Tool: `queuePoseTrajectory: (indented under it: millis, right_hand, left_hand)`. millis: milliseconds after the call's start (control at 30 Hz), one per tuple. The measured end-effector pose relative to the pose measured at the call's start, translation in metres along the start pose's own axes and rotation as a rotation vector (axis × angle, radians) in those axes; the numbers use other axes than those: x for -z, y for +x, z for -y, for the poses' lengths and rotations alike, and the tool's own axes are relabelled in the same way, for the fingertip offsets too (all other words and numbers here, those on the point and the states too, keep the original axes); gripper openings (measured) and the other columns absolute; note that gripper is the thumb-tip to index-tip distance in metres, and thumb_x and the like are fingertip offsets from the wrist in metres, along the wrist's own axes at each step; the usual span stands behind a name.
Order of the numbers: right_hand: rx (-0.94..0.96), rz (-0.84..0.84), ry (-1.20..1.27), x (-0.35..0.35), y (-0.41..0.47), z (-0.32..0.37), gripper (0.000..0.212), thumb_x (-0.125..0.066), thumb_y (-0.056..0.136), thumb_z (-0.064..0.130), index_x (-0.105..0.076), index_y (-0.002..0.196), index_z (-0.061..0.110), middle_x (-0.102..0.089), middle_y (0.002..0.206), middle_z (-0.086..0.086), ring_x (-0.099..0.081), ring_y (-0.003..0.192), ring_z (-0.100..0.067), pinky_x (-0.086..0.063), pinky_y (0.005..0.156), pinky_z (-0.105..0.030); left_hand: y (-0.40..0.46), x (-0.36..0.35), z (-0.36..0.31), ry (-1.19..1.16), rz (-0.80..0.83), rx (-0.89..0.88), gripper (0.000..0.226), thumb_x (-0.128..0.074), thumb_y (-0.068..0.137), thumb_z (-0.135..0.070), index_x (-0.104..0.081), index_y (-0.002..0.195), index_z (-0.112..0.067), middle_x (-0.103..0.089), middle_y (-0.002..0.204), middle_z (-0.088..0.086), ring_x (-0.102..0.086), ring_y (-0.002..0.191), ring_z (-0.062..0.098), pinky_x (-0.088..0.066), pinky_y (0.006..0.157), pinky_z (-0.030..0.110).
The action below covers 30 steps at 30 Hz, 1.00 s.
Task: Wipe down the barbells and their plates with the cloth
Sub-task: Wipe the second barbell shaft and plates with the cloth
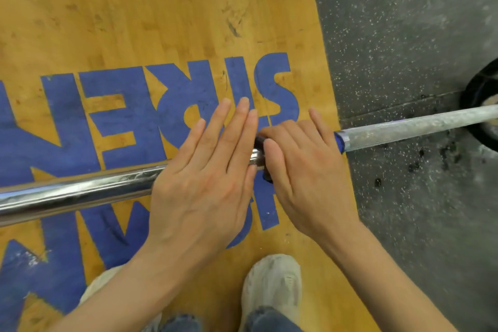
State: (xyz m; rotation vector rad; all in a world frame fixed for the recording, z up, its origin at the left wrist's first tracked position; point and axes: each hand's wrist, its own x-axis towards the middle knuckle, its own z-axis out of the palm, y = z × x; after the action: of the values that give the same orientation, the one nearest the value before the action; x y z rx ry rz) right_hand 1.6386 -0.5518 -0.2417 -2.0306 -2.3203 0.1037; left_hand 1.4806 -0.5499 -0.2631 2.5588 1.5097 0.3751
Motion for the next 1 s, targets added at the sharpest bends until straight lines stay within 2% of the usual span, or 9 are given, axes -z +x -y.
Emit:
queuePoseTrajectory:
  millis: [100, 167, 267, 333, 433, 633, 767, 833, 1000]
  right_hand:
    - [-0.023, -0.054, 0.001, 0.003, -0.011, -0.029, 0.056, -0.013, 0.109, 0.035, -0.066, 0.105, 0.015, -0.065, 0.100, 0.000, -0.056, 0.102, -0.022, -0.017, 0.124, -0.044]
    - [-0.127, -0.106, 0.081, -0.003, -0.025, -0.028, 0.058, -0.012, 0.109, 0.037, -0.063, 0.121, 0.013, -0.064, 0.122, -0.003, -0.051, 0.124, -0.023, -0.011, 0.125, -0.046]
    - [-0.163, -0.223, 0.122, -0.027, -0.040, -0.007, 0.051, -0.019, 0.110, 0.037, -0.044, 0.144, 0.009, -0.046, 0.150, -0.007, -0.031, 0.147, -0.029, -0.005, 0.126, -0.049]
    - [-0.029, -0.280, 0.064, -0.041, -0.043, -0.014, 0.049, -0.026, 0.110, 0.037, -0.032, 0.151, 0.011, -0.035, 0.155, -0.007, -0.019, 0.153, -0.027, -0.001, 0.126, -0.049]
    - [0.134, -0.354, -0.094, -0.053, -0.041, -0.053, 0.051, -0.026, 0.110, 0.042, -0.022, 0.153, 0.016, -0.026, 0.158, -0.006, -0.008, 0.156, -0.019, 0.004, 0.126, -0.046]
    - [-0.143, -0.535, 0.204, -0.071, -0.025, -0.011, 0.054, -0.019, 0.109, 0.042, -0.031, 0.149, 0.007, -0.033, 0.154, -0.010, -0.004, 0.155, -0.018, 0.006, 0.124, -0.048]
    - [0.103, -0.472, 0.037, -0.069, -0.020, -0.035, 0.051, -0.023, 0.110, 0.039, -0.025, 0.155, 0.015, -0.031, 0.157, -0.003, -0.003, 0.155, -0.015, 0.007, 0.124, -0.045]
    - [0.090, -0.467, 0.040, -0.066, -0.019, -0.055, 0.050, -0.025, 0.110, 0.037, -0.026, 0.155, 0.013, -0.034, 0.158, -0.004, -0.006, 0.155, -0.017, 0.006, 0.124, -0.046]
    - [-0.031, -0.484, 0.309, -0.054, -0.006, -0.035, 0.049, -0.031, 0.108, 0.025, -0.033, 0.151, 0.003, -0.035, 0.158, -0.013, -0.024, 0.151, -0.034, -0.002, 0.125, -0.052]
  left_hand:
    - [-0.004, 0.001, -0.002, -0.002, -0.001, -0.007, 0.052, -0.024, 0.109, -0.025, -0.031, 0.155, -0.002, -0.031, 0.162, 0.012, -0.027, 0.151, 0.029, -0.022, 0.122, 0.041]
    - [-0.005, 0.000, -0.005, -0.014, -0.005, -0.002, 0.052, -0.022, 0.110, -0.026, -0.032, 0.155, -0.003, -0.032, 0.162, 0.011, -0.027, 0.151, 0.028, -0.022, 0.121, 0.040]
    - [-0.006, -0.003, -0.007, -0.016, -0.027, 0.024, 0.052, -0.022, 0.110, -0.027, -0.036, 0.154, -0.005, -0.035, 0.160, 0.009, -0.030, 0.150, 0.027, -0.024, 0.120, 0.041]
    - [-0.007, -0.003, -0.007, -0.004, -0.047, 0.037, 0.051, -0.022, 0.110, -0.027, -0.039, 0.153, -0.005, -0.038, 0.159, 0.008, -0.032, 0.149, 0.027, -0.024, 0.120, 0.040]
    - [-0.005, -0.004, -0.007, 0.026, -0.065, 0.046, 0.051, -0.022, 0.110, -0.028, -0.041, 0.152, -0.007, -0.040, 0.158, 0.006, -0.034, 0.148, 0.026, -0.025, 0.120, 0.040]
    - [0.002, -0.008, -0.003, 0.076, -0.122, 0.059, 0.047, -0.028, 0.110, -0.027, -0.046, 0.150, -0.010, -0.046, 0.154, 0.002, -0.038, 0.146, 0.022, -0.030, 0.117, 0.038]
    - [0.012, -0.010, 0.002, 0.090, -0.158, 0.061, 0.048, -0.023, 0.111, -0.028, -0.049, 0.148, -0.009, -0.052, 0.149, 0.004, -0.042, 0.143, 0.022, -0.032, 0.114, 0.037]
    - [0.017, -0.011, 0.002, 0.089, -0.180, 0.080, 0.049, -0.022, 0.111, -0.027, -0.053, 0.145, -0.009, -0.056, 0.145, 0.004, -0.045, 0.141, 0.023, -0.035, 0.111, 0.037]
    - [0.030, -0.012, 0.009, 0.066, -0.210, 0.114, 0.048, -0.024, 0.110, -0.025, -0.058, 0.140, -0.010, -0.063, 0.138, 0.004, -0.050, 0.137, 0.025, -0.041, 0.106, 0.041]
